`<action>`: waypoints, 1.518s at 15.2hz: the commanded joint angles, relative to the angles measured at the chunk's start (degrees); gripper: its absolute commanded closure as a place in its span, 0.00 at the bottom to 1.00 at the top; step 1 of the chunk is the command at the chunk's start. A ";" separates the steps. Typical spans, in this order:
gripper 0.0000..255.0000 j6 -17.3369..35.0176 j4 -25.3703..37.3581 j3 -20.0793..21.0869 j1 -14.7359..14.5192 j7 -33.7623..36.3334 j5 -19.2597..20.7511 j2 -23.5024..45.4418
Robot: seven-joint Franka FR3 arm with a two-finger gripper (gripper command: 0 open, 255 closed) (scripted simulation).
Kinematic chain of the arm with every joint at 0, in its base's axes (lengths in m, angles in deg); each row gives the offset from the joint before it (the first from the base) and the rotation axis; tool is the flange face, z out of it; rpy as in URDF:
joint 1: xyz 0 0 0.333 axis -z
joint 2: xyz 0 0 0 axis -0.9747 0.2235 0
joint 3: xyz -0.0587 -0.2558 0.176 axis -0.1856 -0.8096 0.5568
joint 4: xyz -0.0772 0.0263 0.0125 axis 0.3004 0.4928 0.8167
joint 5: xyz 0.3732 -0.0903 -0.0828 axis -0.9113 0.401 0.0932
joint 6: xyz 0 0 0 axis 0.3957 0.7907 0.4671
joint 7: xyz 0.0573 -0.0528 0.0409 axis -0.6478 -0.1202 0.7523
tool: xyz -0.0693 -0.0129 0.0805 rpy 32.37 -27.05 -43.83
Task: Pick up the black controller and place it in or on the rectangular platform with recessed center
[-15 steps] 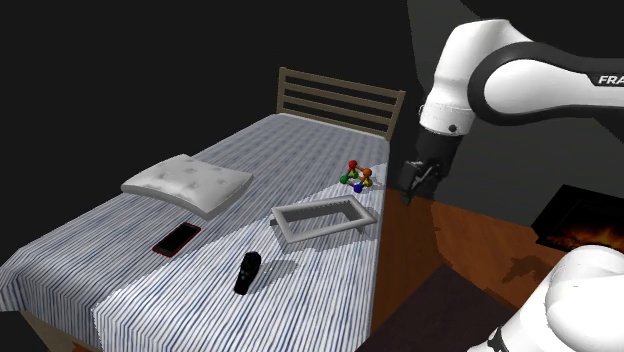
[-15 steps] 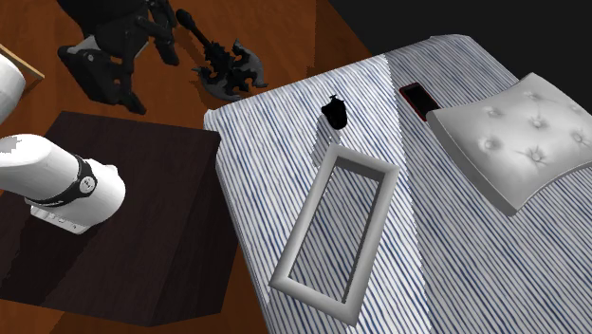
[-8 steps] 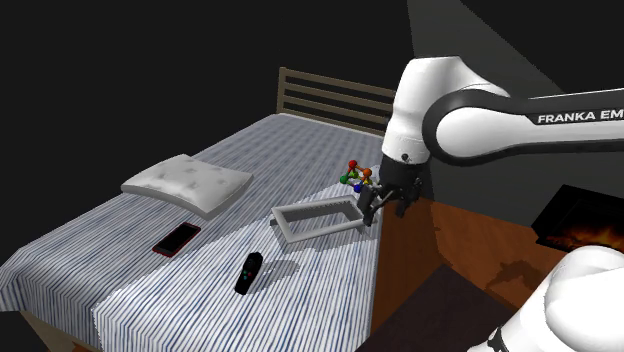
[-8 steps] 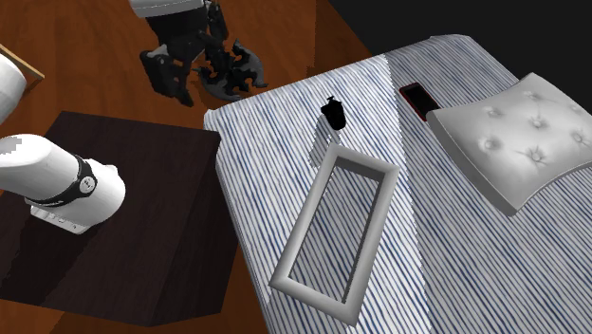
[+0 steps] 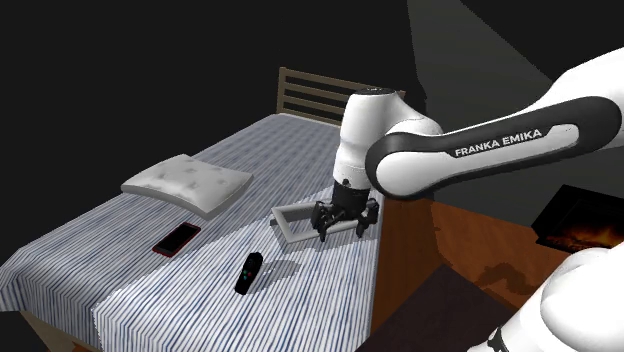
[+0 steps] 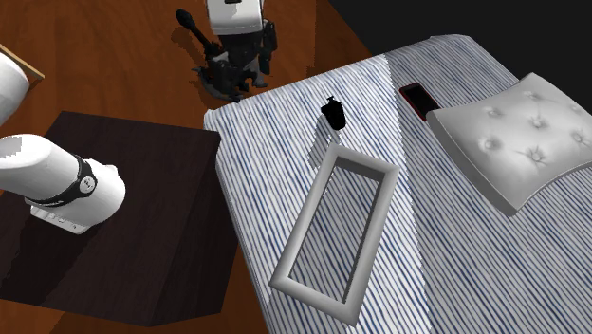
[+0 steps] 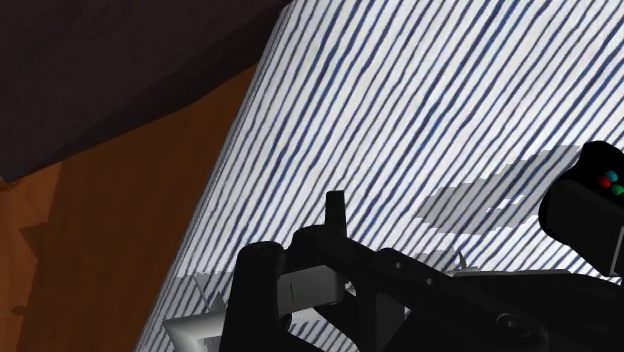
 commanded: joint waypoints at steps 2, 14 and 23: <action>0.00 4.33 3.12 3.50 2.04 8.90 4.39 7.81; 0.00 8.81 25.11 -0.42 -5.42 44.15 30.04 40.98; 0.00 6.72 44.25 -7.91 -13.73 54.66 35.25 58.11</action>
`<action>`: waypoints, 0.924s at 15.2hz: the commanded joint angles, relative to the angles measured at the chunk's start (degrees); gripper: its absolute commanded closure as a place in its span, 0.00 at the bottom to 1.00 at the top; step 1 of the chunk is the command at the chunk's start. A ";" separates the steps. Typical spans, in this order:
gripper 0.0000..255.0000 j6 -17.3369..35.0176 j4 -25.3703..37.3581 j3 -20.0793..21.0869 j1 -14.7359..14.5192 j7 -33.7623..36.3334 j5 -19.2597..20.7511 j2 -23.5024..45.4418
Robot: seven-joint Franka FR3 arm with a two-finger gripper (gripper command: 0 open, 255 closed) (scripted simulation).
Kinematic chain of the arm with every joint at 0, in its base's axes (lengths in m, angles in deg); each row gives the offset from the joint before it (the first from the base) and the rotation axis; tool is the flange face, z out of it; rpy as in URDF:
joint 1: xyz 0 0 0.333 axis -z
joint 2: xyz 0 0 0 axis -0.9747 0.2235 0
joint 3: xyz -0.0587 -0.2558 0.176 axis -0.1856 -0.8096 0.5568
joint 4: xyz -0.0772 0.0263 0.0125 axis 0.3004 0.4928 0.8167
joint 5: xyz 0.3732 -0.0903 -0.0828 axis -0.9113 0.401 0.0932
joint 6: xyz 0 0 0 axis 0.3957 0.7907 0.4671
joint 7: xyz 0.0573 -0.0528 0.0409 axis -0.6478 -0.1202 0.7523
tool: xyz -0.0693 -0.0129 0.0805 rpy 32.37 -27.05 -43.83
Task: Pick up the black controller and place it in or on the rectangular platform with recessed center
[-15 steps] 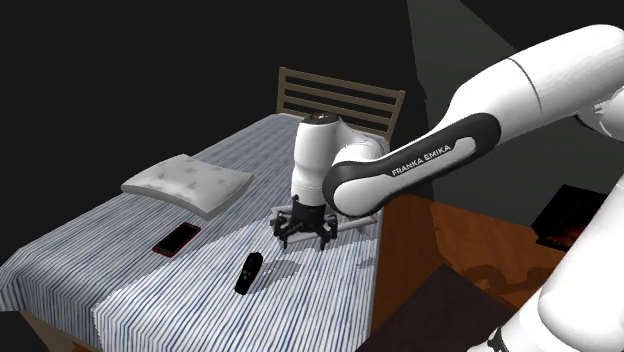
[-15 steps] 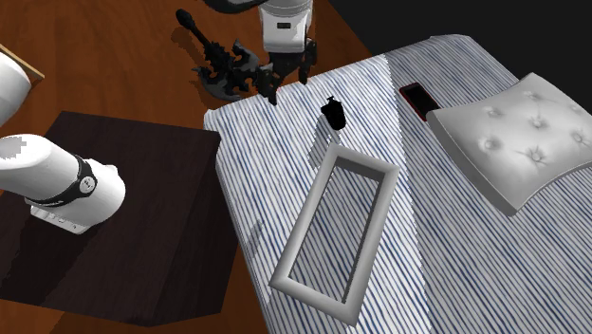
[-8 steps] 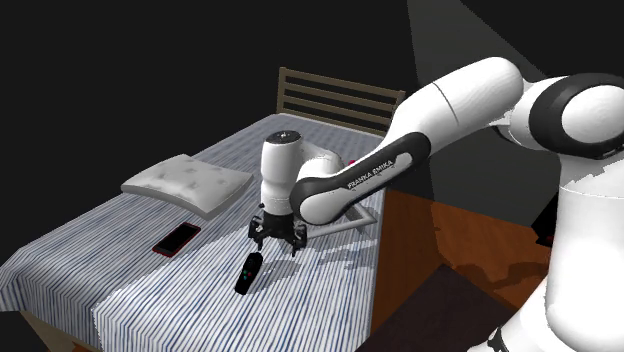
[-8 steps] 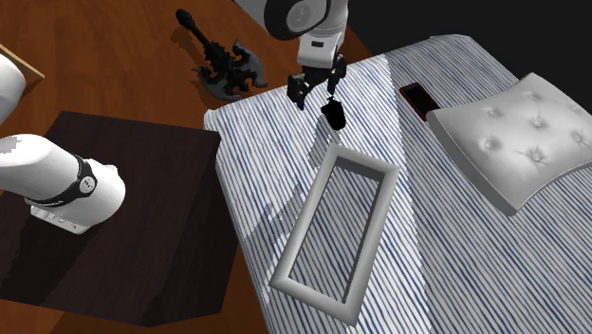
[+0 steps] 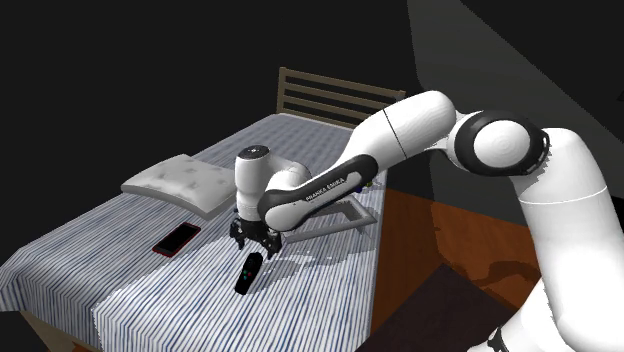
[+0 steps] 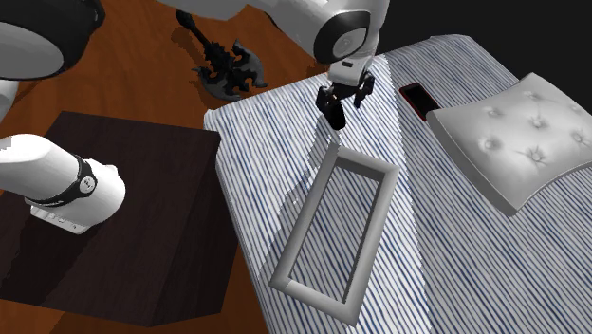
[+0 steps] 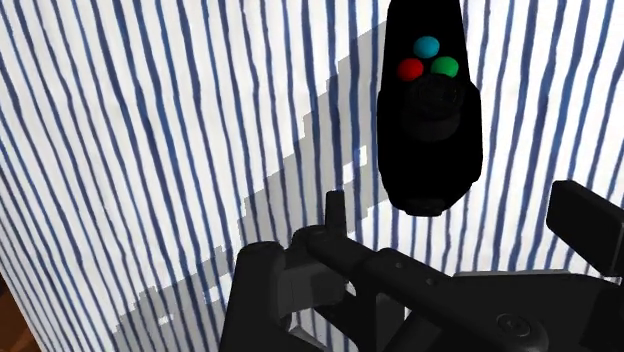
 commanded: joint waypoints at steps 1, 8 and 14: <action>0.00 0.42 1.22 -0.63 -0.53 0.54 0.47 1.56; 0.00 2.89 1.56 -1.81 -1.18 1.22 1.75 4.43; 0.00 2.88 1.56 -1.81 -1.18 1.21 1.75 4.43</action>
